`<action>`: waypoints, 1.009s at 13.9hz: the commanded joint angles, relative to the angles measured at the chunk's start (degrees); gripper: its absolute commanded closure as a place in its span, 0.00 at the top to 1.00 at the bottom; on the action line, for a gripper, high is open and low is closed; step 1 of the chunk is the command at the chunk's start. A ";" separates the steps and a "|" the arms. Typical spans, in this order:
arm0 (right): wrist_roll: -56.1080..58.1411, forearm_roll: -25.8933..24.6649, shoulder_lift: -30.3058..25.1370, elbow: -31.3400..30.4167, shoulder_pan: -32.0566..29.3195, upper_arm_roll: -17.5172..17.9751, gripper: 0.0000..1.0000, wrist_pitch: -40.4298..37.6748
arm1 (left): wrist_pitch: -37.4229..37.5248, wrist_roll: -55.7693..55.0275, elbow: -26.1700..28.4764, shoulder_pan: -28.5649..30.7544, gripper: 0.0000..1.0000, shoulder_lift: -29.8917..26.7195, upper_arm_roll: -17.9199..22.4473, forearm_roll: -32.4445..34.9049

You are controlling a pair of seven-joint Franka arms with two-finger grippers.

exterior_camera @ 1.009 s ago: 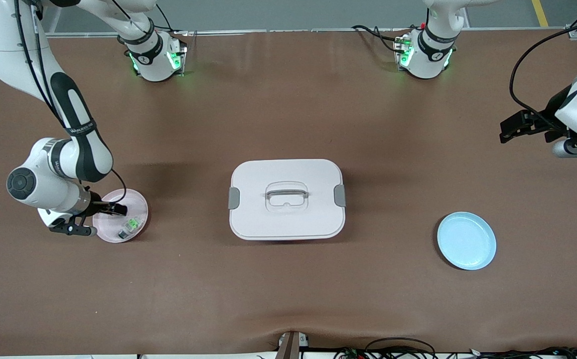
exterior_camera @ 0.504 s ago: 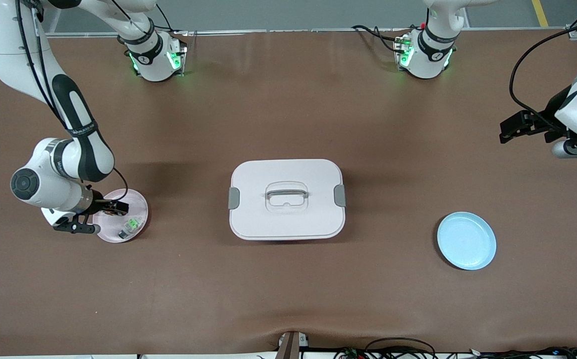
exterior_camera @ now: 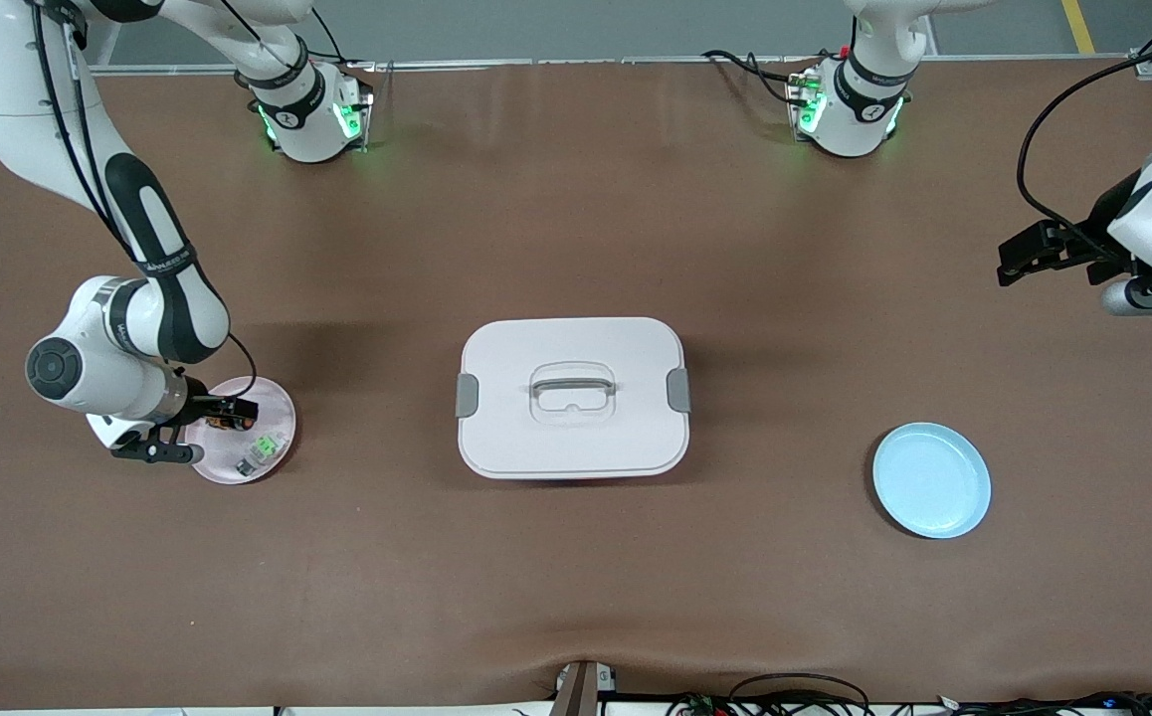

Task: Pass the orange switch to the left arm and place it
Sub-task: 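Grasp the black-orange switch on the white plate with the right gripper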

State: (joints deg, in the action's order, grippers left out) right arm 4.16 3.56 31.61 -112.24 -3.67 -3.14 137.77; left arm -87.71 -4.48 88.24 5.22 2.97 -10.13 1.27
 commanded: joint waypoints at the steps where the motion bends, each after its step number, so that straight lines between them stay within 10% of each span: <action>1: 1.29 1.01 0.11 -0.26 -0.46 0.32 1.00 0.83 | 0.26 0.44 -0.26 0.05 1.00 -0.33 -0.24 0.84; 4: 1.29 1.01 0.11 -0.17 -0.46 0.32 1.00 0.57 | 0.26 0.53 -0.26 0.14 1.00 -0.42 -0.24 0.84; 10: 1.03 1.01 0.03 -0.09 -0.20 0.41 0.04 -0.05 | 0.35 0.88 -0.26 0.23 1.00 -0.69 -0.24 0.84; 14: -0.46 5.65 -0.59 2.45 0.24 0.41 0.00 -6.43 | 0.35 0.88 -0.26 0.32 1.00 -0.69 -0.24 0.84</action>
State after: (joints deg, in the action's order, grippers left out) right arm 4.15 5.88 31.79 -111.70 -3.55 -2.96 135.74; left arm -87.71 -4.48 88.13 5.28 2.96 -10.13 1.27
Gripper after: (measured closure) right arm 0.278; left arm 0.000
